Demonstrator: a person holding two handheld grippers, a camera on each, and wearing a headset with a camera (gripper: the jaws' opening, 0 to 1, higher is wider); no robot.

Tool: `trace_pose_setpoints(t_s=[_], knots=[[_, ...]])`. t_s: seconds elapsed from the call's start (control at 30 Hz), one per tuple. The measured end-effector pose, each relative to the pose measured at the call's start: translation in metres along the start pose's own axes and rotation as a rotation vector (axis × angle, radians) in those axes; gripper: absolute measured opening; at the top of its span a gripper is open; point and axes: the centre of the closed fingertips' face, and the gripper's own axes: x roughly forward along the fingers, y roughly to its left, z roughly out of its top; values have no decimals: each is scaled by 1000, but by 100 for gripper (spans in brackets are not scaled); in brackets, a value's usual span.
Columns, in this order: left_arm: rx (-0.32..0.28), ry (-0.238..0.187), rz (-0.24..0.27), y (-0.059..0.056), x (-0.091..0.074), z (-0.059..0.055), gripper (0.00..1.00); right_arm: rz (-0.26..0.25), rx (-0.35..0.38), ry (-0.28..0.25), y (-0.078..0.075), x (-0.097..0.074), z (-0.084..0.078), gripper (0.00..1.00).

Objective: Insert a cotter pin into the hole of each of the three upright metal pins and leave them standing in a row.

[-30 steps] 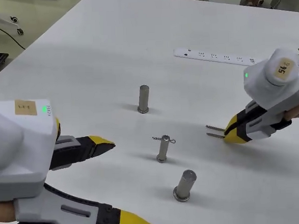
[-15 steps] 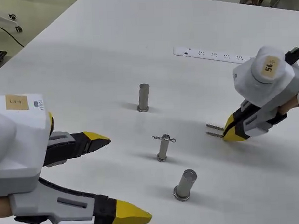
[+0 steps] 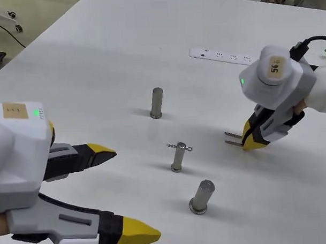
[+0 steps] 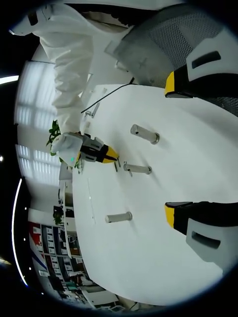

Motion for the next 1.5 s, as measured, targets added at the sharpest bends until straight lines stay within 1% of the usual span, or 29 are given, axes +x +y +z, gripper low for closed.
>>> trace_pose_setpoints(t_s=[0.03,0.07,0.1,0.2,0.23,0.33,0.4,0.43,0.53,0.7,0.8,0.87,1.07,1.2,1.27,1.33,1.37,1.43,1.5], knots=[[0,-1,1,0,0,0,85,-2,3,-2,0,0,0,0],[-2,-2,3,1,-1,0,85,-23,3,-11,-3,0,0,0],[-2,-3,4,1,-1,0,84,-15,4,-12,-2,0,0,0],[-3,-5,6,1,-2,0,84,-19,2,-15,-1,-1,0,0],[-2,-5,7,1,-2,0,84,-22,-12,-9,-1,-1,1,0],[-4,-11,9,1,-3,0,84,-27,-12,0,-1,-1,0,0],[-3,-19,28,4,-2,0,83,-29,-22,2,-2,-1,0,0],[-9,-18,27,4,-2,-1,83,-29,-15,0,-2,-1,0,0],[-27,-25,15,2,-3,-1,82,-33,-6,-9,-2,-1,0,0],[-34,-40,20,1,-5,1,82,-46,0,-12,-2,-1,-1,0],[-27,-37,21,0,-5,1,83,-47,-4,-11,-1,-2,-3,0],[-23,-35,21,-1,-5,2,83,-53,10,-8,-2,-4,-6,0],[-6,-49,19,-5,-4,7,83,-74,35,-40,2,-13,-11,0],[-1,-52,15,-7,-4,9,83,-111,35,-75,8,-26,-10,0],[5,-57,18,-6,-3,11,83,-145,20,-94,8,-31,-11,0],[4,-62,19,-6,-3,13,83,-167,43,-119,10,-37,-12,0],[8,-64,22,-5,-3,15,83,-183,43,-132,11,-40,-13,0],[22,-66,46,0,-3,16,81,-202,52,-143,12,-44,-14,0],[13,-68,43,2,-3,18,81,-235,58,-157,12,-49,-16,0]])
